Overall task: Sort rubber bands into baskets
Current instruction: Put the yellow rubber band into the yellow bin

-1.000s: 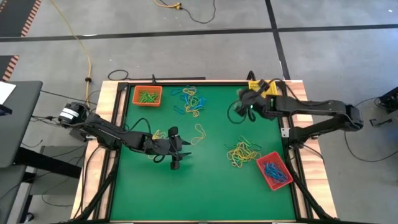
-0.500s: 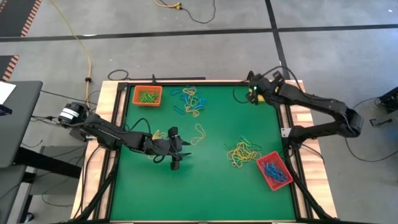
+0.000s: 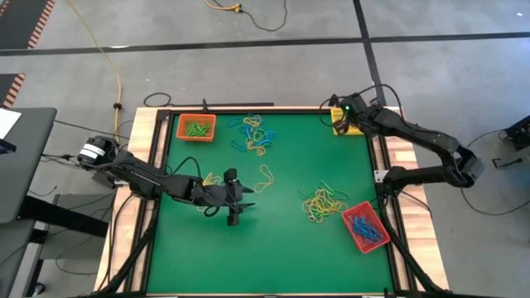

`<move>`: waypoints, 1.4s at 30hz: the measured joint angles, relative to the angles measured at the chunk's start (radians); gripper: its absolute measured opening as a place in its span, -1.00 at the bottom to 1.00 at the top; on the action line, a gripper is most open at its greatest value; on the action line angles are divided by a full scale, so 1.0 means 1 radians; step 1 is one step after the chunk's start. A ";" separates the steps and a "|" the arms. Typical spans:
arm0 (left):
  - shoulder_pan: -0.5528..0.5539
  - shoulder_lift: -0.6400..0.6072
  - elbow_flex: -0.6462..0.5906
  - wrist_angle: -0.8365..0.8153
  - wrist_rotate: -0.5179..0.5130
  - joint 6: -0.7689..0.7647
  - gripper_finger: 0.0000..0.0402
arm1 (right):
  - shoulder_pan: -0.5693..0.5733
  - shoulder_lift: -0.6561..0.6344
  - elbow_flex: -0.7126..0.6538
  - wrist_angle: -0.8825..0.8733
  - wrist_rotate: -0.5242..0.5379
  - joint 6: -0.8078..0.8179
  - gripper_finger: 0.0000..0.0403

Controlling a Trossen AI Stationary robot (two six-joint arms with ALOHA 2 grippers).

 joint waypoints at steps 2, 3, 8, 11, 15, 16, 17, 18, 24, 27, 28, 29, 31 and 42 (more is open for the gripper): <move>0.000 0.000 0.000 0.000 0.000 0.000 -0.08 | -0.017 0.000 -0.030 0.034 -0.023 0.007 -0.93; 0.000 0.000 0.000 0.000 0.000 0.000 -0.08 | -0.025 0.000 -0.043 0.047 -0.035 0.013 -0.93; 0.000 0.000 0.000 0.001 0.000 -0.002 -0.08 | -0.059 0.000 -0.084 0.076 -0.093 0.024 -0.92; 0.000 0.000 0.000 0.002 0.000 -0.001 -0.08 | -0.072 0.000 -0.103 0.091 -0.120 0.024 -0.89; 0.000 0.000 0.000 0.002 0.000 -0.001 -0.08 | -0.072 0.000 -0.107 0.105 -0.121 0.025 -0.80; 0.000 0.000 0.000 0.002 -0.001 -0.001 -0.08 | -0.072 0.000 -0.107 0.109 -0.121 0.025 -0.79; 0.000 0.000 0.000 0.002 -0.002 -0.001 -0.08 | -0.072 0.000 -0.107 0.112 -0.121 0.025 -0.78; 0.000 0.000 0.000 0.002 -0.003 -0.001 -0.08 | -0.072 0.000 -0.107 0.113 -0.121 0.025 -0.77; 0.000 0.000 0.000 0.002 -0.005 -0.002 -0.08 | -0.072 0.000 -0.107 0.115 -0.128 0.025 -0.76; 0.000 0.000 0.000 0.002 -0.005 -0.002 -0.08 | -0.072 0.000 -0.107 0.115 -0.133 0.025 -0.71; 0.000 0.000 0.000 0.002 -0.005 -0.002 -0.08 | -0.072 0.000 -0.107 0.115 -0.134 0.025 -0.69; 0.000 0.000 0.000 0.002 -0.005 -0.002 -0.08 | -0.072 0.000 -0.107 0.115 -0.134 0.025 -0.65; 0.000 0.000 0.000 0.002 -0.005 -0.003 -0.08 | -0.072 0.000 -0.107 0.116 -0.134 0.025 -0.55; 0.000 0.000 0.000 0.002 -0.005 -0.005 -0.08 | -0.054 0.000 -0.107 0.128 -0.236 0.016 -0.06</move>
